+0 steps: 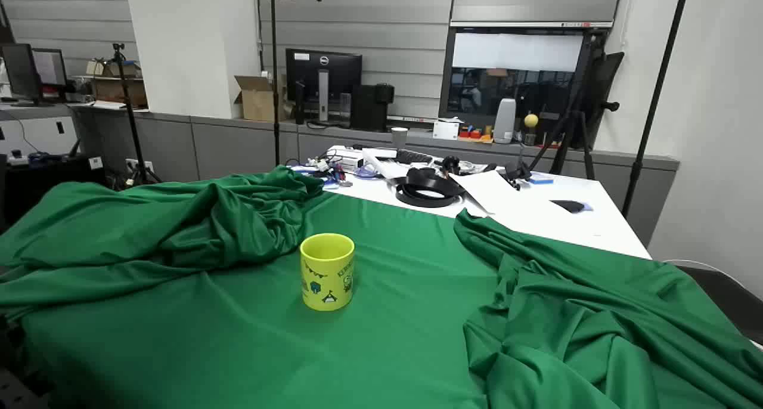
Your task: Pick up cup from the table and move it slightly forward.
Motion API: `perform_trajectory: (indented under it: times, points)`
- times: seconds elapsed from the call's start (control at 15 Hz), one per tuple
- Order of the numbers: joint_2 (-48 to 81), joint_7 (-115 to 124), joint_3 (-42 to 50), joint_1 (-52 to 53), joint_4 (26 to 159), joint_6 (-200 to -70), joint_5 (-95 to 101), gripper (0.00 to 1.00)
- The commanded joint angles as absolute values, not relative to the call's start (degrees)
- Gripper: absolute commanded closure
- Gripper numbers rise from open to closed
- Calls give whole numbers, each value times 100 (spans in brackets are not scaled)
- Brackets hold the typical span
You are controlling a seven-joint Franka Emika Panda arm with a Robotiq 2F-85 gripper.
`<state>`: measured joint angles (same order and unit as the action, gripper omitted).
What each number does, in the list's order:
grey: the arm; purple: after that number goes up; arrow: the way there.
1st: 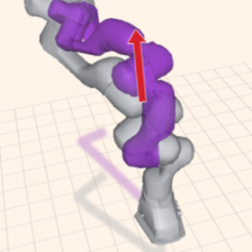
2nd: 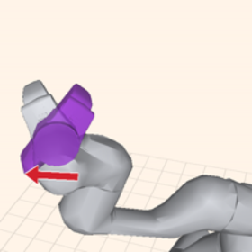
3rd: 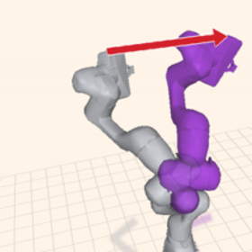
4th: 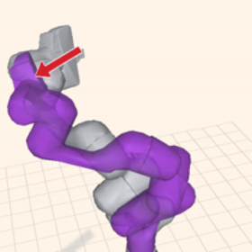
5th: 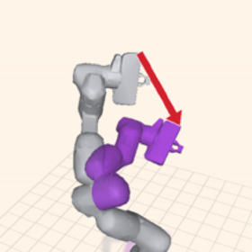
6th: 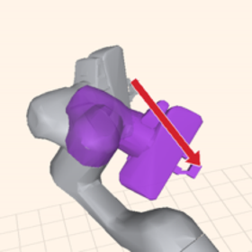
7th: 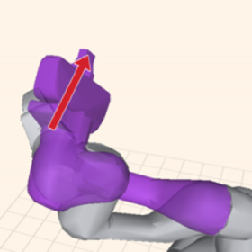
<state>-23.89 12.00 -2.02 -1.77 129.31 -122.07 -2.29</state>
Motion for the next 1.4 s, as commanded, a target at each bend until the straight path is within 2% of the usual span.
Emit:
perform_trajectory:
  times: [0.0, 0.8, 1.07, 1.33]
  points:
    - [-2385, 1199, -200, -176, 12920, -12197, -228, 0]
    - [-2275, 1188, -224, -215, 13086, -12374, -98, 0]
    - [-2000, 1296, -230, -303, 13524, -12892, 119, 0]
    - [-1564, 1900, -301, -510, 14052, -13971, 493, 0]
